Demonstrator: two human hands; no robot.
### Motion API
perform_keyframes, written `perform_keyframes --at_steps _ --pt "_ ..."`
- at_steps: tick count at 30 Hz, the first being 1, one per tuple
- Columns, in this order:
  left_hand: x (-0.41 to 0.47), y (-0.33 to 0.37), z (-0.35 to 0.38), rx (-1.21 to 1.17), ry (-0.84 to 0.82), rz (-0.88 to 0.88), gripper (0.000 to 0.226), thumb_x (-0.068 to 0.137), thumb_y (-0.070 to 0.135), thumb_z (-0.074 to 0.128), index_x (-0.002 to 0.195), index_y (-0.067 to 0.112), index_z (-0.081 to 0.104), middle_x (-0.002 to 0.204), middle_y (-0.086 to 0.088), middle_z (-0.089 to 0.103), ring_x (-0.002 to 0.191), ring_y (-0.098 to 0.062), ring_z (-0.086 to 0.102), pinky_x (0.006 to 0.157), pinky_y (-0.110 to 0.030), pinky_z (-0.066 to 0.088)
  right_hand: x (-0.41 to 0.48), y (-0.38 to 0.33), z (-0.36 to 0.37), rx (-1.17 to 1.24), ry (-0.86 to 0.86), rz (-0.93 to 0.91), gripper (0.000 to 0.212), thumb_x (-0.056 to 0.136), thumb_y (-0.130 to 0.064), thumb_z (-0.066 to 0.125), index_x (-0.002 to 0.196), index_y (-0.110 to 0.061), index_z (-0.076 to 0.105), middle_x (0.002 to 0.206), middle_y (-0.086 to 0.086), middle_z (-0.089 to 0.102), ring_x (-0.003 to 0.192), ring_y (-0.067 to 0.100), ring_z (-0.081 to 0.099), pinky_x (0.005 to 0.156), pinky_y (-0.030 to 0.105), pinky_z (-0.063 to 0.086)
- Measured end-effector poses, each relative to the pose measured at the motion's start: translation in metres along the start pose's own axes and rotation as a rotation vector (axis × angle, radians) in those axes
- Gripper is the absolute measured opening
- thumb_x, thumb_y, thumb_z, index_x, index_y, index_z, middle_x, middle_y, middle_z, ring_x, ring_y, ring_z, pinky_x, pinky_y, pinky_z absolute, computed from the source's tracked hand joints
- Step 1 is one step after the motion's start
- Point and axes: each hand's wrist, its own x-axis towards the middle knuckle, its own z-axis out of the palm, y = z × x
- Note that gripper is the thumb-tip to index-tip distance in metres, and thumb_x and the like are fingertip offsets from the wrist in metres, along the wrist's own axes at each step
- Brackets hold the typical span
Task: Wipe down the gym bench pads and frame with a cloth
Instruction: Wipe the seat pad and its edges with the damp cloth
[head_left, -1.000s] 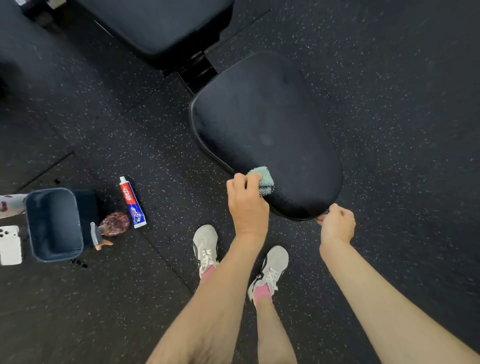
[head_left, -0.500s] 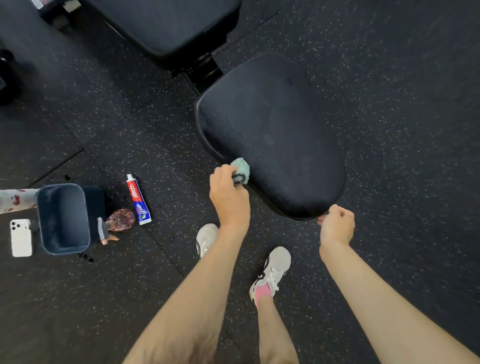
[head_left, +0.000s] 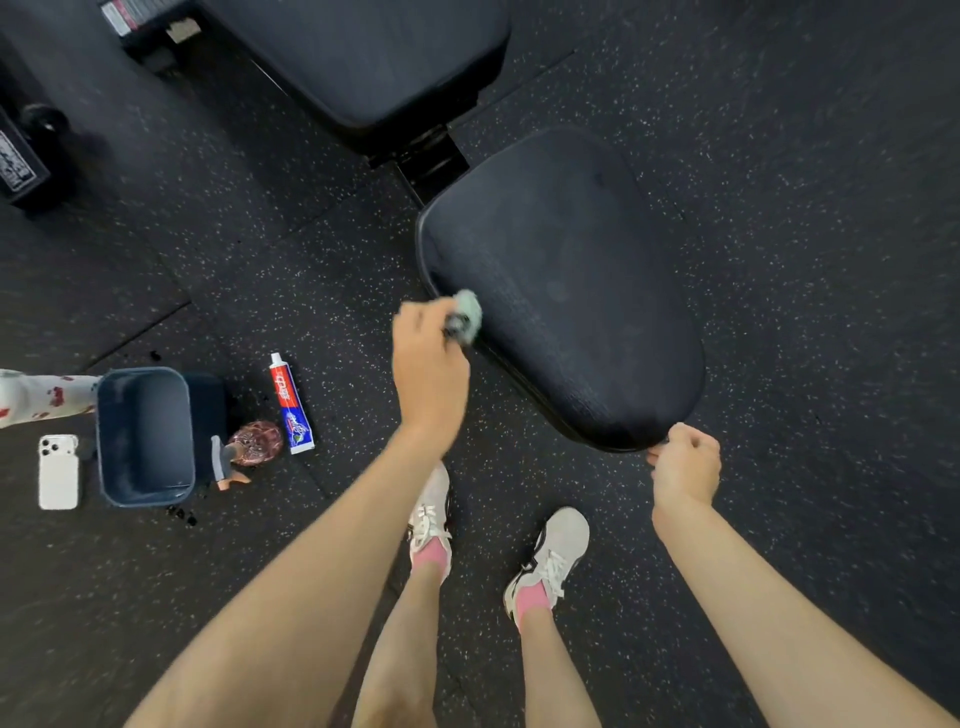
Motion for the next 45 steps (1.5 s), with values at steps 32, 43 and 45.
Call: perform_keyframes --at_steps 32,43,45 --pt "-0.142 0.050 0.087 0.029 -0.417 0.473 0.044 0.075 -0.003 0.042 0.109 0.012 0.066 0.095 -0.002 0.060 0.082 -0.020 0.047 0.047 -0.030 0.046 0.006 -0.005 -0.030 0.079 -0.215 0.034 0.030 0.105 -0.033 0.030 0.116 -0.018 0.054 0.099 0.010 0.063 0.096 0.025 0.061 0.093 0.040 0.048" --pt "-0.054 0.051 0.089 0.357 -0.335 0.866 0.044 0.075 -0.008 0.031 0.099 0.000 0.067 0.077 -0.013 0.053 0.069 -0.027 0.046 0.056 -0.032 0.041 -0.008 -0.008 -0.003 0.046 -0.130 0.036 0.040 0.099 -0.032 0.042 0.135 -0.014 0.046 0.127 0.009 0.057 0.113 0.029 0.057 0.101 0.050 0.043" --pt "-0.028 0.043 0.084 0.362 -0.291 0.836 0.041 0.072 -0.013 0.041 0.101 0.000 0.066 0.078 -0.014 0.052 0.073 -0.026 0.040 0.055 -0.033 0.043 -0.007 -0.009 0.001 0.040 -0.112 0.052 0.042 0.099 -0.031 0.043 0.137 -0.013 0.044 0.129 0.009 0.055 0.116 0.031 0.055 0.101 0.051 0.043"
